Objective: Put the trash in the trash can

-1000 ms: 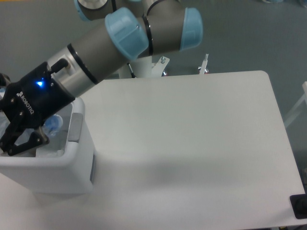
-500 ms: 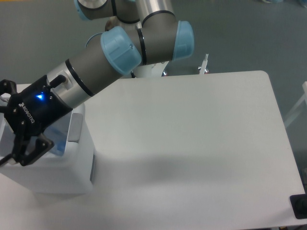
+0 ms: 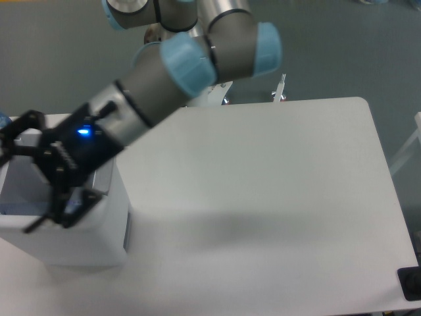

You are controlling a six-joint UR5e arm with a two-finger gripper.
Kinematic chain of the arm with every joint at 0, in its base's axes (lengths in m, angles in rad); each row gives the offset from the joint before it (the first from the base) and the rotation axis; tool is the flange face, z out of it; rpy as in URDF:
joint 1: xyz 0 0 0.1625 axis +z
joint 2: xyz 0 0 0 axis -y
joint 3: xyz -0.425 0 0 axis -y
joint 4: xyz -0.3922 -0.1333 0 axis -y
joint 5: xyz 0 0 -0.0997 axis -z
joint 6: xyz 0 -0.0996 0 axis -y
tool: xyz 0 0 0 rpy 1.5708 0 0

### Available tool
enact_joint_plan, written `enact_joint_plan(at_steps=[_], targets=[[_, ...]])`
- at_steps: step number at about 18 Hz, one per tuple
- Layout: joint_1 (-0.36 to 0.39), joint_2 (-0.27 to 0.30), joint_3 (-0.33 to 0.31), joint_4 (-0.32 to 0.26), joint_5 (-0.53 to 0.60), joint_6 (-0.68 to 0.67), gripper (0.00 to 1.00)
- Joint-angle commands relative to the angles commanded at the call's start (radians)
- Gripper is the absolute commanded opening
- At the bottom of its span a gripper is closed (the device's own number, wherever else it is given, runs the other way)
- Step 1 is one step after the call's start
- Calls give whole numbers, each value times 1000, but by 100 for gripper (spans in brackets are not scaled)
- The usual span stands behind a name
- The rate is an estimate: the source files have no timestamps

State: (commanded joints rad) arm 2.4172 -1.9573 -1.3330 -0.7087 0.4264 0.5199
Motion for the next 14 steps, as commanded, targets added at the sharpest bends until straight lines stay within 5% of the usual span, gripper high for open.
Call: enact_joint_plan(at_steps=[4, 11, 14], targets=[[126, -43, -15, -8, 55, 93, 100], [235, -117, -38, -80, 469, 396, 100], [250, -88, -48, -103, 602, 460, 100]])
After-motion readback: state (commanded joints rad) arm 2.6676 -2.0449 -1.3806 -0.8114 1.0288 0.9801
